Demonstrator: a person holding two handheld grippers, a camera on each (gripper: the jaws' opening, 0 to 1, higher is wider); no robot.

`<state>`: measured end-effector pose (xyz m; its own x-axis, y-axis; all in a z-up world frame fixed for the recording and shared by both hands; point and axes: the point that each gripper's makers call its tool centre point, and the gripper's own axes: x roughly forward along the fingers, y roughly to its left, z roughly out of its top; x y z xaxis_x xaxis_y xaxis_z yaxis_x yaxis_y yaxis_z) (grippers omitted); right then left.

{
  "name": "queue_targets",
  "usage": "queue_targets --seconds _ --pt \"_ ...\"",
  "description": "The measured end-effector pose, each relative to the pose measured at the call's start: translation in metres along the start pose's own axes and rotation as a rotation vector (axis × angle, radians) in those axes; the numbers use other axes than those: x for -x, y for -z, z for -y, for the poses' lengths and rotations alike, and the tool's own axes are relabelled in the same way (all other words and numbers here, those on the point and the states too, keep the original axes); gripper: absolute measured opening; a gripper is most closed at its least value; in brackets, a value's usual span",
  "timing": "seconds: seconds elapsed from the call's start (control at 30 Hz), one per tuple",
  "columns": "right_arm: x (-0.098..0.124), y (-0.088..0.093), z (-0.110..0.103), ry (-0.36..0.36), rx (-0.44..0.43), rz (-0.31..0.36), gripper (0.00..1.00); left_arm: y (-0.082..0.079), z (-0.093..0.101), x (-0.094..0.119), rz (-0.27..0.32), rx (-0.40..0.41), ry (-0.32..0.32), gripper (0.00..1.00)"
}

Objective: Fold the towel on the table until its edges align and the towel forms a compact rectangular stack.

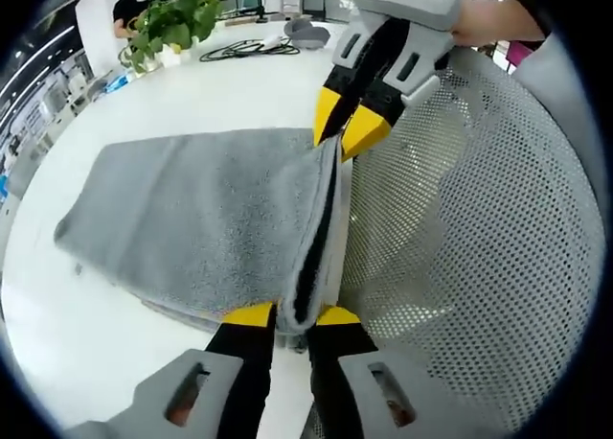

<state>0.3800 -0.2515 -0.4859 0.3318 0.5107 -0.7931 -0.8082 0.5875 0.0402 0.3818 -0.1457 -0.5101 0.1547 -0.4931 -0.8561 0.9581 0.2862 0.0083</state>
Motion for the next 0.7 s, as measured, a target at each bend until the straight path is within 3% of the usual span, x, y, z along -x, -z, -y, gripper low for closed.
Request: queue_targets --seconds 0.47,0.7 --pt "-0.004 0.008 -0.005 -0.037 0.036 -0.041 0.14 -0.005 -0.002 0.009 0.024 0.013 -0.027 0.23" --pt "-0.004 0.007 -0.007 -0.045 0.037 -0.041 0.15 0.002 -0.004 0.014 0.025 0.031 -0.032 0.25"
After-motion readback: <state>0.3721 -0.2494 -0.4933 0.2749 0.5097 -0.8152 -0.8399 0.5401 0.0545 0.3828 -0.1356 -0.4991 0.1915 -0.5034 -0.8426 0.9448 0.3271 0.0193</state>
